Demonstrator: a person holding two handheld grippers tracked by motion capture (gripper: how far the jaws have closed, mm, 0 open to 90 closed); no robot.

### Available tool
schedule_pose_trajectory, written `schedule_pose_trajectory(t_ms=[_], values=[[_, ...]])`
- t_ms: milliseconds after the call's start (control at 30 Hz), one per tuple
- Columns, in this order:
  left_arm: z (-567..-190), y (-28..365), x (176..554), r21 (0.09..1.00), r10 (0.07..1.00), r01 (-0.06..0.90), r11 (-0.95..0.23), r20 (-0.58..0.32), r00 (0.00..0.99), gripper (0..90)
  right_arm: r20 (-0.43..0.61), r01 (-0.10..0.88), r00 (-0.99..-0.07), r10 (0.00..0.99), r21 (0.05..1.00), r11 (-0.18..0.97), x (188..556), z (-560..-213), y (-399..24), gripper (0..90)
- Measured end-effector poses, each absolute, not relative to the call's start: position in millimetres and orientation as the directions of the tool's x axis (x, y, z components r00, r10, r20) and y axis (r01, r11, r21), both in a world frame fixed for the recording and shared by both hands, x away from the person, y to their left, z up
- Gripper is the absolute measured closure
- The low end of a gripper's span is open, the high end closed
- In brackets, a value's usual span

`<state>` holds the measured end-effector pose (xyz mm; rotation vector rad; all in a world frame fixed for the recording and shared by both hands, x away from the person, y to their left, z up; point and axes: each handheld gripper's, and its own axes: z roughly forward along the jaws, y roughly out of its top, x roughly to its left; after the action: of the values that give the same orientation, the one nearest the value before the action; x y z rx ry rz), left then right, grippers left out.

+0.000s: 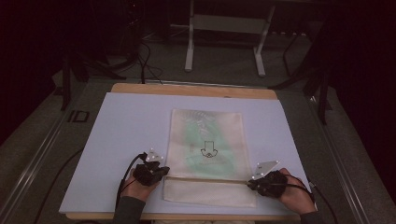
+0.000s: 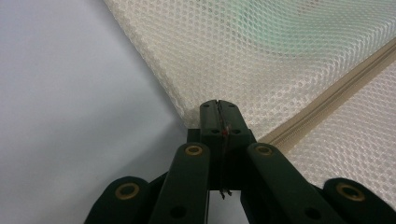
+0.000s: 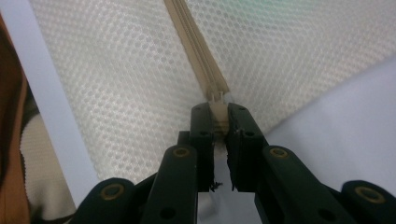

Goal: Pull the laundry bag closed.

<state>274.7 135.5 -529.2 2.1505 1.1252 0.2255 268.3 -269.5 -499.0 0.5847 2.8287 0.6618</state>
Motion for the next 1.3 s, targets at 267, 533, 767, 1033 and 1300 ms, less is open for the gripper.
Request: schedule_pose_trajectory(t_ms=[267, 533, 767, 1033, 1300], values=[[-529, 136, 275, 0.646, 0.776, 0.656, -0.391, -0.152, 0.612, 89.6, -0.08, 0.334, -0.907, 0.413, 0.459, 0.823, 268, -499, -271, 82.3], [-529, 134, 274, 0.644, 0.779, 0.656, -0.394, -0.146, 0.61, 89.6, -0.116, 0.336, -0.895, 0.431, 0.461, 0.822, 271, -499, -270, 82.2], [-529, 134, 273, 0.652, 0.778, 0.65, -0.391, -0.144, 0.612, 88.9, -0.09, 0.346, -0.895, 0.436, 0.478, 0.807, 270, -499, -272, 79.1], [-530, 136, 271, 0.672, 0.755, 0.618, -0.408, -0.131, 0.642, 84.0, -0.046, 0.355, -0.885, 0.462, 0.574, 0.738, 270, -493, -280, 63.4], [-529, 137, 271, 0.681, 0.749, 0.605, -0.413, -0.124, 0.651, 82.7, -0.046, 0.37, -0.871, 0.49, 0.595, 0.714, 271, -492, -282, 56.9]])
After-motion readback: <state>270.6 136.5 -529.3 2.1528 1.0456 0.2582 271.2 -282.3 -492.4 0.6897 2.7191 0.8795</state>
